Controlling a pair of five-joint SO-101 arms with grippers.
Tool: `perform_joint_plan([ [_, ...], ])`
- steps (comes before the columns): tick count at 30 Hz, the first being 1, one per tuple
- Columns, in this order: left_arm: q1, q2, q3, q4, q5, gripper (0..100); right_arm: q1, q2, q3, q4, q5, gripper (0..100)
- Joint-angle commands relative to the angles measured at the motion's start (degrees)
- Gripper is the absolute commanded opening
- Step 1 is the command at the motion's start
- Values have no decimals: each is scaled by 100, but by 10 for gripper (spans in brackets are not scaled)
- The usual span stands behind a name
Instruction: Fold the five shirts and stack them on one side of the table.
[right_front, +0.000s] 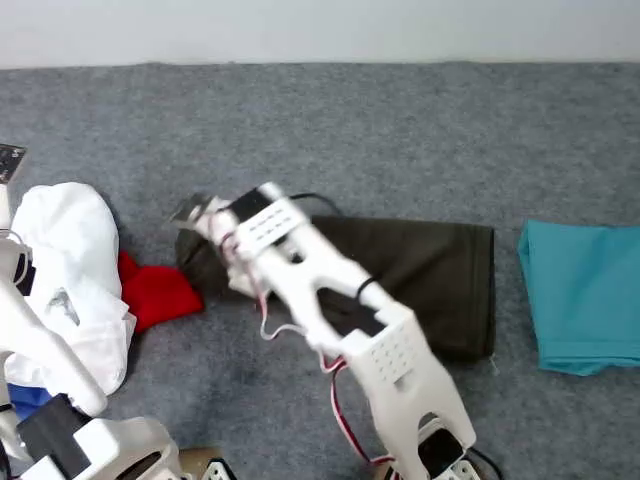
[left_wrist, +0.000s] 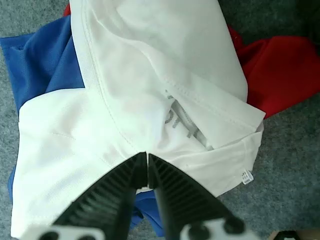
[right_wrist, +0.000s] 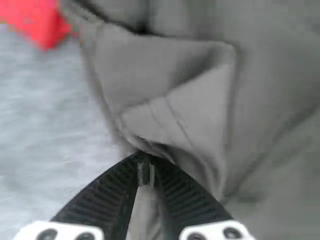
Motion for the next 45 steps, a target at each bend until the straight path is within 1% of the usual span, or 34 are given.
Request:
perform_joint_plan([
  [1,-18,-316,-75,18,-9,15,585,-242,-475,-215,167,9],
  [5,-18,-316,-66,-9,-9,15,752,-418,-712,-31,167,9],
  [11,9,-290,-66,-18,-9,15,251,-444,-1073,558,158,9],
  [13,9,-290,-66,-18,-9,15,110,-435,-1125,505,158,9],
  [16,9,-281,-66,-18,-9,15,101,-347,-1134,268,185,9],
  [20,-9,-290,-66,-18,-18,15,585,31,-1152,-145,211,9],
  [24,-18,-316,-66,-18,-18,15,1244,259,-1196,-760,545,9],
  [27,-18,-299,-66,-18,-18,15,1437,207,-1477,-813,527,9],
  [29,-9,-290,-66,-18,-18,15,1376,163,-1749,-523,527,9],
  [30,0,-281,-66,-18,-18,15,1235,154,-1899,-303,519,9],
  [35,9,-281,-66,-18,-18,15,303,171,-2391,778,519,9],
  [39,9,-281,-66,-18,-18,15,-242,224,-2382,1024,519,9],
  [42,9,-281,-66,-18,-18,15,-119,532,-2338,699,563,9],
  [45,9,-281,-66,-18,-18,15,426,954,-2365,84,571,9],
])
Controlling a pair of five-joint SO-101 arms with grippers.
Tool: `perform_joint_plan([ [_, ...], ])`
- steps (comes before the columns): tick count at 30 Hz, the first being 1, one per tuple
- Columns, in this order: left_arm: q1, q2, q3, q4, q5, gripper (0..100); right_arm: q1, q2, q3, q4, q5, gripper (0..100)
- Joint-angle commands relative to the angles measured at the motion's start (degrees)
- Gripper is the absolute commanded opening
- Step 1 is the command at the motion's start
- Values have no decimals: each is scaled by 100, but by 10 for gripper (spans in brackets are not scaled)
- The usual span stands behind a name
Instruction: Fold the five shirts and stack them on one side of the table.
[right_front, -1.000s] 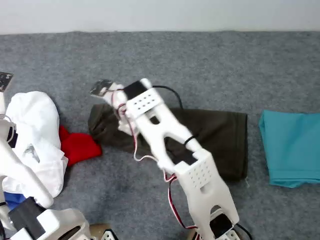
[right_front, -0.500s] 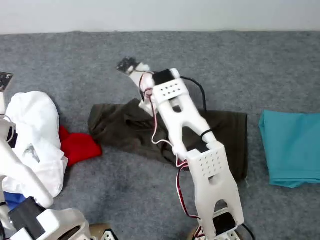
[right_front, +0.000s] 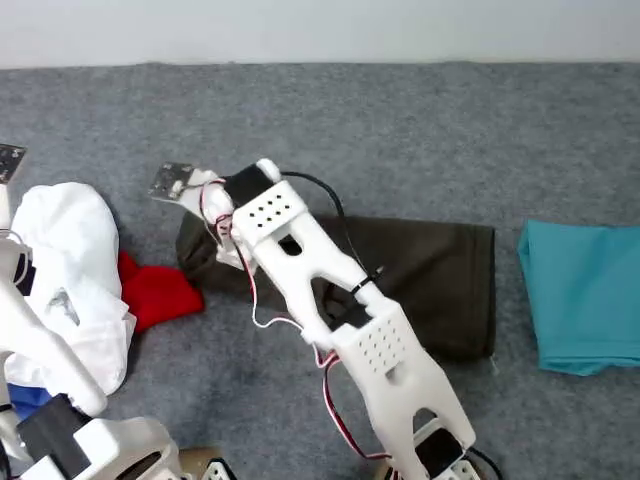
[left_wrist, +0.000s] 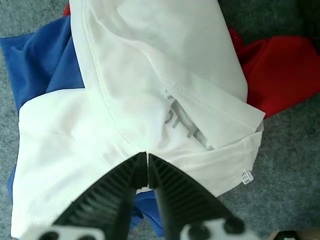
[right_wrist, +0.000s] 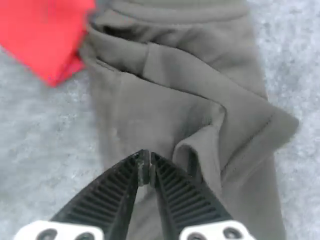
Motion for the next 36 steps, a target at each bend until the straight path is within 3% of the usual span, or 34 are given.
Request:
perform_joint_plan([
  [1,9,-281,-66,-18,-18,15,681,251,-281,-681,70,9],
  [5,9,-281,-66,-18,-18,15,1323,646,-897,-1174,70,9],
  [8,9,-273,-66,-18,-18,15,1402,716,-1556,-919,70,9],
  [14,9,-273,-66,-105,-18,15,602,769,-2514,233,62,9],
  [26,9,-273,-66,-105,-18,15,-418,1877,-2514,418,26,9],
  [36,9,-273,-57,-176,-18,15,-1235,1314,-2505,1235,9,9],
])
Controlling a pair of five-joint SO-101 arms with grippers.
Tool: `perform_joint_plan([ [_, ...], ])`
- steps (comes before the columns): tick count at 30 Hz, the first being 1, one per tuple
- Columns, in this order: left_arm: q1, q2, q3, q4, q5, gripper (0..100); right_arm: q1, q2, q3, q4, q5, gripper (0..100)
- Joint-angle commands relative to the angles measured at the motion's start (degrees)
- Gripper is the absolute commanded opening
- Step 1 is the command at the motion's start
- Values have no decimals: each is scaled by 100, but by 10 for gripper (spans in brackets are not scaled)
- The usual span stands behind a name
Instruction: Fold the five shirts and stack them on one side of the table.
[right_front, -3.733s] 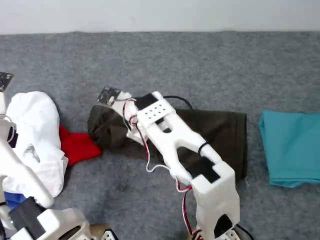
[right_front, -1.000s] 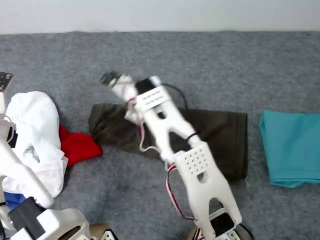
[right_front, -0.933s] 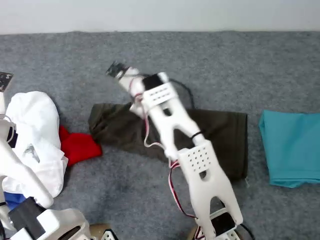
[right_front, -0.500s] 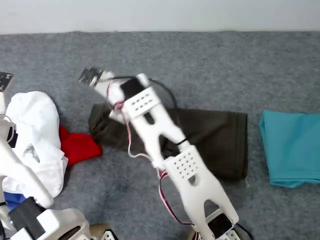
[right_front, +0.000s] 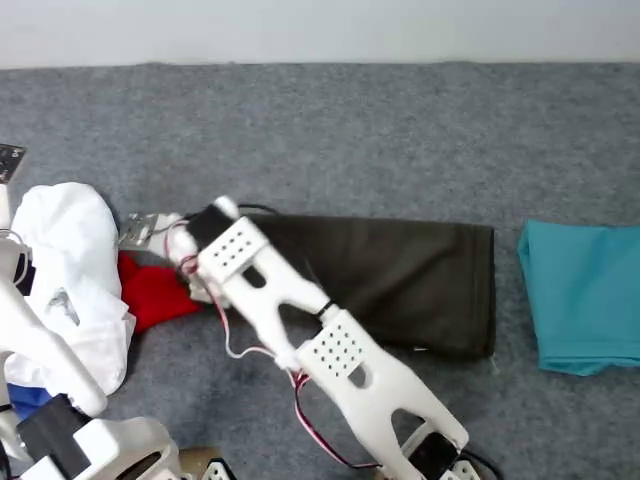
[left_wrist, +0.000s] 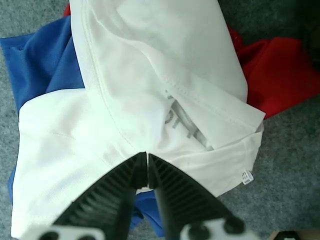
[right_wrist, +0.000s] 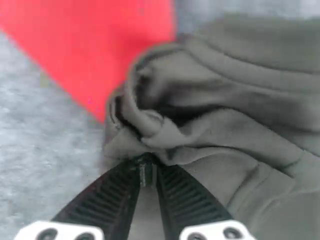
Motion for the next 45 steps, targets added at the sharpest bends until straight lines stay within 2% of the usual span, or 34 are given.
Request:
perform_joint_plan([
  [1,9,-273,-57,-193,-18,15,-198,-541,-105,224,-53,9],
  [11,9,-273,-66,-264,-18,15,734,-1130,-70,251,-123,9],
  [15,9,-273,-66,-264,-18,15,1033,-1349,-62,268,-510,9],
  [24,9,-273,-66,-255,-18,15,971,-1675,1213,268,-598,9],
  [28,9,-273,-66,-255,-18,15,1218,-1534,1952,215,-589,9],
  [32,9,-273,-66,-237,-18,15,1543,-1376,1996,224,-607,9],
  [38,9,-273,-66,-229,-18,15,1385,-1991,1644,268,-615,9],
  [43,-18,-281,-57,-220,-18,15,1622,-2923,2251,277,-1758,9],
  [45,-18,-281,-57,-220,-18,15,1833,-3486,2945,277,-1829,9],
])
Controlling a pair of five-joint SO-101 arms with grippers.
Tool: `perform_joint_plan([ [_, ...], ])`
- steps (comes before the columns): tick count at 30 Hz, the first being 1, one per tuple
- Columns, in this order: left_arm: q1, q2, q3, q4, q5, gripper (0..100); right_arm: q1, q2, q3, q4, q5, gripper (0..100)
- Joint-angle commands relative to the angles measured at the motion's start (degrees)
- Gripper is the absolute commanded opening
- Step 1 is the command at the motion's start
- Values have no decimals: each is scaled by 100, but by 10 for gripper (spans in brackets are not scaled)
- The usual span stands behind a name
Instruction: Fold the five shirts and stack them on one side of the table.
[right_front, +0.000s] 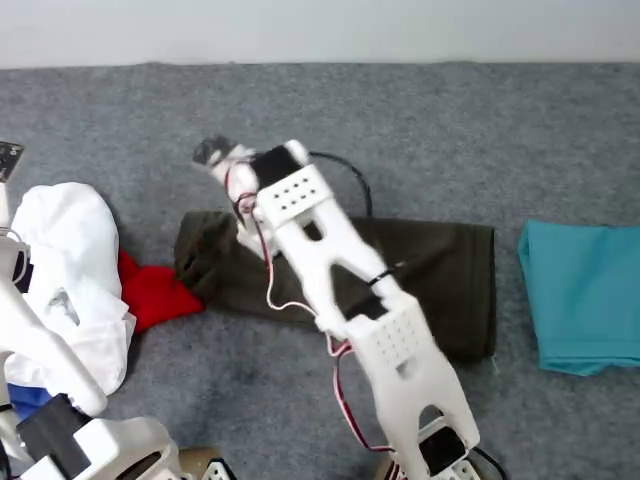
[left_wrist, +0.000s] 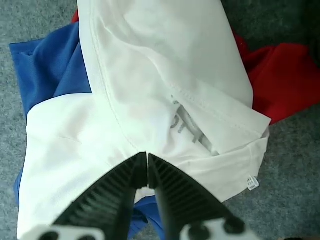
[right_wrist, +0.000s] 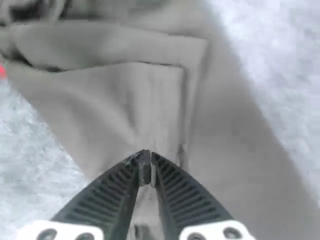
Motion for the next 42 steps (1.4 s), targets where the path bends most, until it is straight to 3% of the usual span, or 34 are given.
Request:
perform_joint_plan([
  [1,-18,-281,-57,-62,-18,15,453,-1332,1020,251,-273,9],
  [9,-9,-316,-48,123,9,17,1903,-3811,3912,145,-308,12],
  [12,-18,-316,-48,185,18,17,2413,-4462,4774,-338,-316,21],
  [18,9,-316,-66,378,9,18,3248,-4954,6453,-1534,-580,224],
  [22,-9,-316,-66,413,-9,19,3741,-4954,7209,-2527,-774,255],
  [27,9,-273,-40,396,-9,19,4013,-4813,7833,-3644,-774,255],
  [35,-9,-273,-40,422,-9,19,4268,-3556,7859,-4462,-791,255],
  [42,-18,-281,-40,431,-9,19,4251,-3160,7473,-4075,-1134,250],
])
